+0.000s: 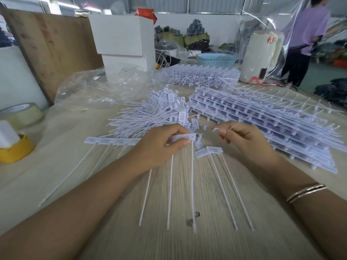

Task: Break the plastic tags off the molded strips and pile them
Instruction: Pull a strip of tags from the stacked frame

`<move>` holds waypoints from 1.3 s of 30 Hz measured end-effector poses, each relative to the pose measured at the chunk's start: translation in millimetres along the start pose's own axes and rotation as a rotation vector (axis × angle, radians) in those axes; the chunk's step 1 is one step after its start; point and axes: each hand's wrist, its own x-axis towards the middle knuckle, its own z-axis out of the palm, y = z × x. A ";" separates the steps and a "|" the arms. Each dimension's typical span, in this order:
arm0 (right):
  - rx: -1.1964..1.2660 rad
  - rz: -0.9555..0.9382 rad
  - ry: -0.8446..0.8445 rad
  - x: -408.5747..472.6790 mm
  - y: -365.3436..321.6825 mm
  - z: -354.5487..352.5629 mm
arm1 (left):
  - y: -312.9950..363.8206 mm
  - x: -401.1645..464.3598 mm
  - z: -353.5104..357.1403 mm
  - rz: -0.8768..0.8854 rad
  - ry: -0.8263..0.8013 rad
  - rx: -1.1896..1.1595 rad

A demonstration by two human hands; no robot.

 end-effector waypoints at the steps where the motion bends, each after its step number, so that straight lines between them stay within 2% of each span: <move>1: -0.115 -0.037 -0.066 2.3 1.3 -4.3 | -1.4 -0.2 -0.3 0.005 -0.003 0.023; 4: -0.301 -0.075 -0.234 8.7 6.2 -11.6 | -3.9 -0.2 0.1 0.001 -0.028 0.109; 8: -0.308 -0.024 -0.392 8.5 10.8 -13.2 | -1.4 -0.2 -0.1 -0.002 -0.024 0.117; 11: -0.300 -0.019 -0.425 8.8 12.4 -13.8 | 0.8 -1.4 -0.4 -0.054 -0.037 0.082; 14: -0.233 -0.021 -0.397 7.1 8.5 -12.1 | 3.1 -1.6 -2.1 -0.090 -0.065 0.063; 17: -0.267 -0.135 -0.267 5.2 3.2 -6.0 | 5.1 -1.6 -1.8 -0.076 -0.061 0.056; 19: -0.366 -0.305 -0.235 4.0 -2.2 0.9 | 7.4 -1.0 1.1 -0.056 -0.049 0.053; 21: -0.509 -0.464 -0.277 2.6 -6.0 10.5 | 9.6 -0.1 4.0 -0.039 -0.026 0.048; 23: -0.658 -0.550 -0.253 2.7 -5.6 19.7 | 11.7 0.0 6.8 -0.013 -0.003 0.032; 27: -0.689 -0.584 -0.092 5.2 -4.6 21.5 | 11.5 0.6 7.3 -0.027 -0.030 0.023; 30: -0.707 -0.598 -0.051 5.2 -3.2 13.7 | 6.4 0.7 3.1 -0.111 -0.068 0.034; 34: -0.716 -0.580 -0.062 4.7 -2.0 13.5 | 0.9 0.6 0.1 -0.121 -0.121 0.080; 39: -0.489 -0.364 -0.134 6.4 0.1 15.7 | 0.7 1.9 -3.2 -0.073 -0.102 0.081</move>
